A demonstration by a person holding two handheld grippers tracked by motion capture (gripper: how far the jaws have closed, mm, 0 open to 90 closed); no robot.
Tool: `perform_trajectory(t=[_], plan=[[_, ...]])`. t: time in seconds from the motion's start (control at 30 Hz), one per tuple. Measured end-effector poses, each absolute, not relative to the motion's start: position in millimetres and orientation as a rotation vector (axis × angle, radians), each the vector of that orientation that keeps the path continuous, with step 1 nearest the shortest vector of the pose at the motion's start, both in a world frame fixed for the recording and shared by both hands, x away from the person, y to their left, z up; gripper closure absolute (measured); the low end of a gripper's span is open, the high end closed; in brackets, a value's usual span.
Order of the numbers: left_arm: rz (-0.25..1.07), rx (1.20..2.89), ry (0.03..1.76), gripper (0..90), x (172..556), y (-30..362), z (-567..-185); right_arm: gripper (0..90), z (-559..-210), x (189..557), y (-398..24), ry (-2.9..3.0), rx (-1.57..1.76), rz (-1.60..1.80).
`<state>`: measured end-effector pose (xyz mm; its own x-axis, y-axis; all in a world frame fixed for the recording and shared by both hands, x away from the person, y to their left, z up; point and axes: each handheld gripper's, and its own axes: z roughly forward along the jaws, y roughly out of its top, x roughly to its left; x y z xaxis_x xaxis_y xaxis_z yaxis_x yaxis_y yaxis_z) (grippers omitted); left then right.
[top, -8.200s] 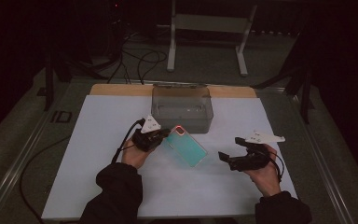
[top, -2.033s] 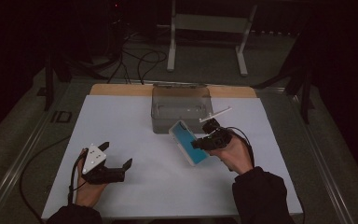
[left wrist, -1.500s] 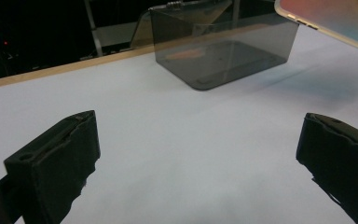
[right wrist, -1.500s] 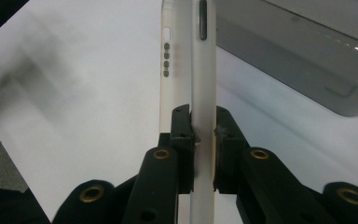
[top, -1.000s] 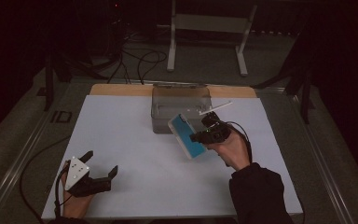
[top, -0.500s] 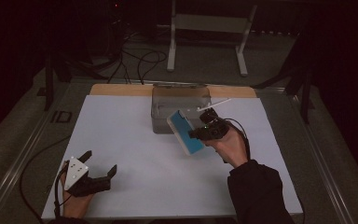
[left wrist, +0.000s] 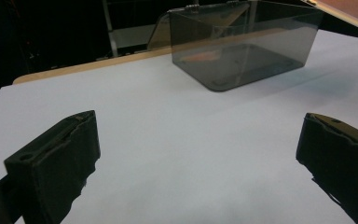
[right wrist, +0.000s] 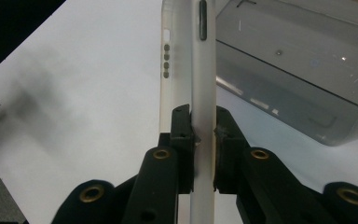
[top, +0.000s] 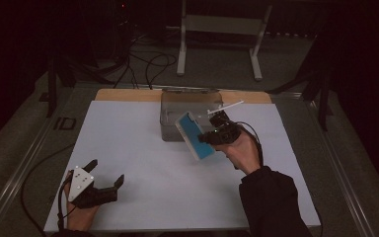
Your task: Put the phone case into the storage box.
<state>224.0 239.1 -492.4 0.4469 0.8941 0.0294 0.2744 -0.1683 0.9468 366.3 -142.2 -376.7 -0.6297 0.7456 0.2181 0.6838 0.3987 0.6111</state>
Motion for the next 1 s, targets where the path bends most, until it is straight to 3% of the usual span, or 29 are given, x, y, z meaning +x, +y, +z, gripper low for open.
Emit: perform_trajectory(t=[1.0], plan=[[0.77, 1.693, 1.016, 0.6, 224, 238, -492, 81.8, -363, 380, -141, 2.513, 1.342, 1.048]])
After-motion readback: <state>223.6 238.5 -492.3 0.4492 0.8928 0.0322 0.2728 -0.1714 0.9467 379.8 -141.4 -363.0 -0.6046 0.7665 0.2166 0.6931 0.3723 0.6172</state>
